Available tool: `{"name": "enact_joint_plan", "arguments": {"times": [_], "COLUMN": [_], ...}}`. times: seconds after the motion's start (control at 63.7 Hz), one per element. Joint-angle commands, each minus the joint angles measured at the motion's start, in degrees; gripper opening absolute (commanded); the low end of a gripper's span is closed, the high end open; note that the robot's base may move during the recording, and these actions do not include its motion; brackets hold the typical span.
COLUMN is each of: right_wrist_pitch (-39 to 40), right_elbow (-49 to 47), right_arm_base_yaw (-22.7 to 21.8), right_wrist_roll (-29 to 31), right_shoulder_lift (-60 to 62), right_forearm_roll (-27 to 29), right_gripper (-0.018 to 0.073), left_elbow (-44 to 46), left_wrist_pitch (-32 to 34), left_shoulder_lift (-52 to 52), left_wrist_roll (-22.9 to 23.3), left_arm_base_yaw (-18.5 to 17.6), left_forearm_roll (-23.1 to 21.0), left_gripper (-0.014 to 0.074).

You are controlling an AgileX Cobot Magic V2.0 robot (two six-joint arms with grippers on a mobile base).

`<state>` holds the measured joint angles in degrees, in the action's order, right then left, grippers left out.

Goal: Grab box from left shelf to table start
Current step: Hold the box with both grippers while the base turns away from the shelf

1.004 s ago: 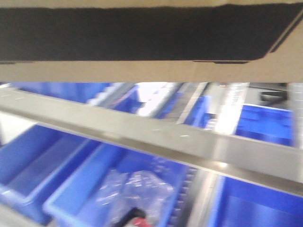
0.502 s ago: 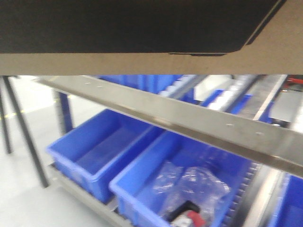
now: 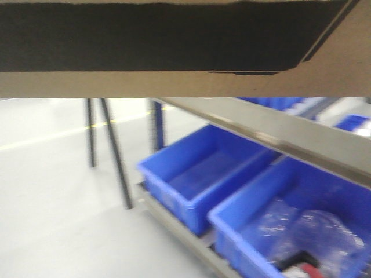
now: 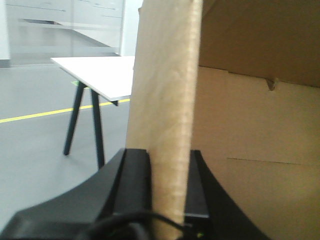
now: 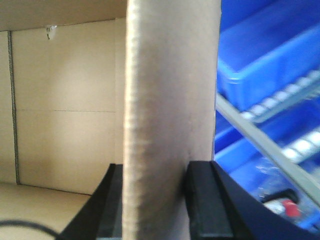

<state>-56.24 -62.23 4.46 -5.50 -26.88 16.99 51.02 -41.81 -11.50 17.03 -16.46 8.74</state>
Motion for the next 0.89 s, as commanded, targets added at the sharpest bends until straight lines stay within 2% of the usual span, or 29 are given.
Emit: {"name": "enact_joint_plan", "arguments": {"times": [0.0, 0.565, 0.879], "right_wrist_pitch": [8.2, 8.2, 8.2], "right_elbow": [-1.7, -1.7, -1.7], "right_arm_base_yaw": [-0.7, -0.7, -0.7], "right_wrist_roll": [-0.2, -0.2, -0.2], "right_shoulder_lift": [-0.7, -0.7, -0.7], "right_forearm_roll": [-12.6, -12.6, -12.6], "right_gripper": [0.0056, 0.0056, 0.0056], "left_elbow": [3.1, 3.1, 2.8], "left_wrist_pitch": [10.9, 11.4, 18.6], "left_shoulder_lift": [0.2, -4.0, -4.4], "left_wrist_roll": [2.9, 2.9, 2.9], "left_arm_base_yaw": [0.2, 0.2, 0.2], "left_forearm_roll": [7.3, 7.0, 7.8], "left_gripper": [-0.0102, -0.0102, -0.0102]}}
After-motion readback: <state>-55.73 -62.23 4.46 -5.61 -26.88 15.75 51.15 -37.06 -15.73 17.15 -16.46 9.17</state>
